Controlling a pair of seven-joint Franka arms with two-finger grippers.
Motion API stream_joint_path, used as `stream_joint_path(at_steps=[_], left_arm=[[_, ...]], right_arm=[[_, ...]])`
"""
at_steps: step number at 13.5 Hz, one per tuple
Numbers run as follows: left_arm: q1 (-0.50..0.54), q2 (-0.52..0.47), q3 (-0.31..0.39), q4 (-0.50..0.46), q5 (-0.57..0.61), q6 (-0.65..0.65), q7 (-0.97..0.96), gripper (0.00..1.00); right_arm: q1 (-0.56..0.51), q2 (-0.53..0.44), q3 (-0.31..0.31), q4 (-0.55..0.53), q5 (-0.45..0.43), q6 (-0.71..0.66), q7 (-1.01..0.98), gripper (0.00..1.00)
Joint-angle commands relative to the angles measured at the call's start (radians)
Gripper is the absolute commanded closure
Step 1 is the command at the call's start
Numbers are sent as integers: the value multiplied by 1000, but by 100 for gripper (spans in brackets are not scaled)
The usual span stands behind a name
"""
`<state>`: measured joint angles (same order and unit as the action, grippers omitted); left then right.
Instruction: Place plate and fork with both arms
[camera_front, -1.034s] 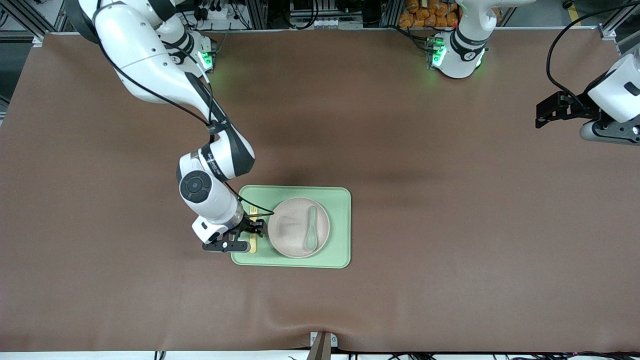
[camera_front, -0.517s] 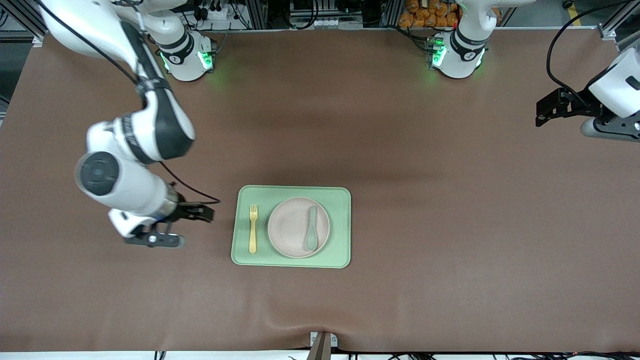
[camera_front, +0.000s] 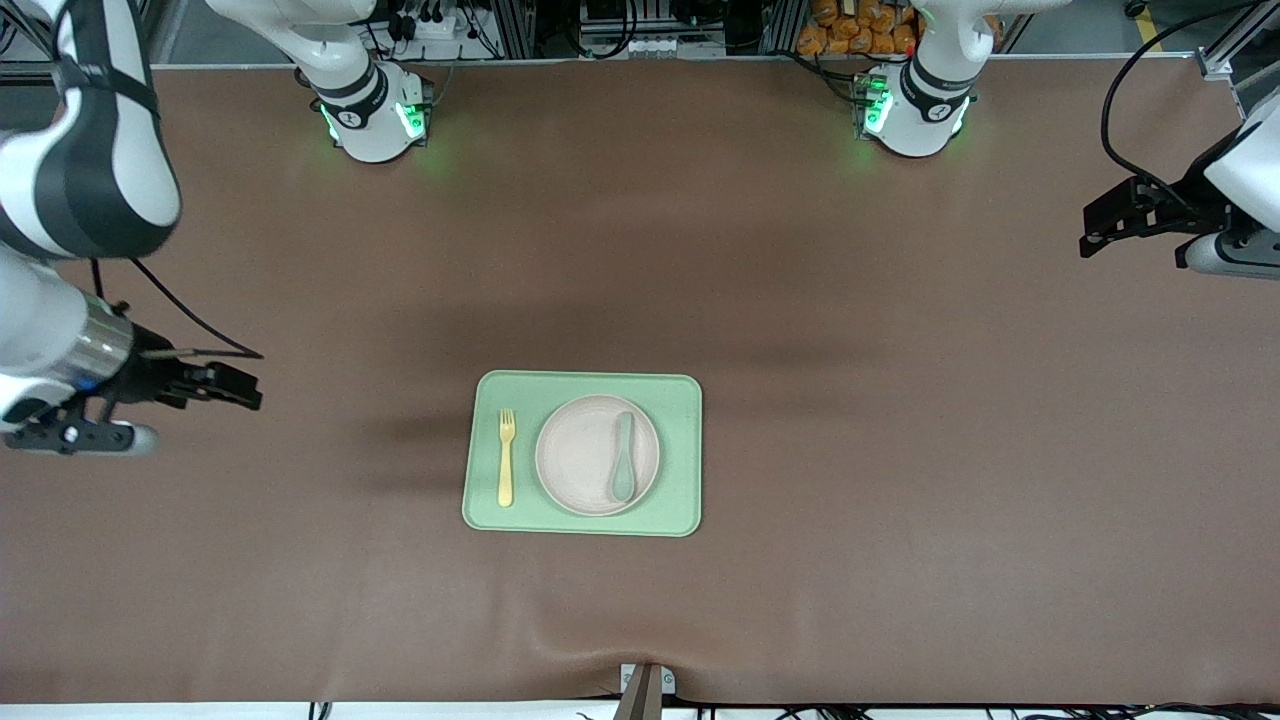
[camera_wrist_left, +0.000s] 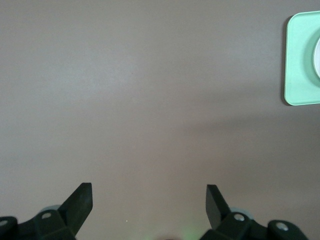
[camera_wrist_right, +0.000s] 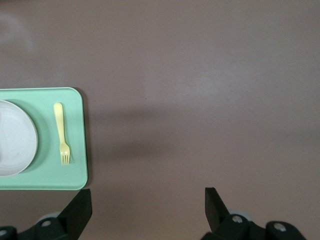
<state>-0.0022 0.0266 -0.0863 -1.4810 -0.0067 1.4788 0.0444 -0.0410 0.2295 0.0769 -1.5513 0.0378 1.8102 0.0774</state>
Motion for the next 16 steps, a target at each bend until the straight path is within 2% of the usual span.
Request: stream_joint_path(at_steps=[1,5,6,8,11,16], left_arm=[[-1,-8,-6,-4,-7,8,-11,0],[2,-8,-20,-7,-1,3,-50,0],[1,-8,-20,-8,-1,3,-63,0],[2,-7,-20,-8,1,3,-63,0],[-1,-7,-20,-8,17,5,-63,0],[-1,-7,-41,-7,42,5,-64,0]], right_arm=[[-7,-198,11,-192,16,26,33,0],[-2,-370,17,-271,14,2,56,0],[-2,-386,17,-268,14,-9,56,0],[0,-365,17,-224,8,-3,56,0],[0,-268,17,-84,-6,-14,53,0],[-4,-263,17,-72,-16,-15,45,0]])
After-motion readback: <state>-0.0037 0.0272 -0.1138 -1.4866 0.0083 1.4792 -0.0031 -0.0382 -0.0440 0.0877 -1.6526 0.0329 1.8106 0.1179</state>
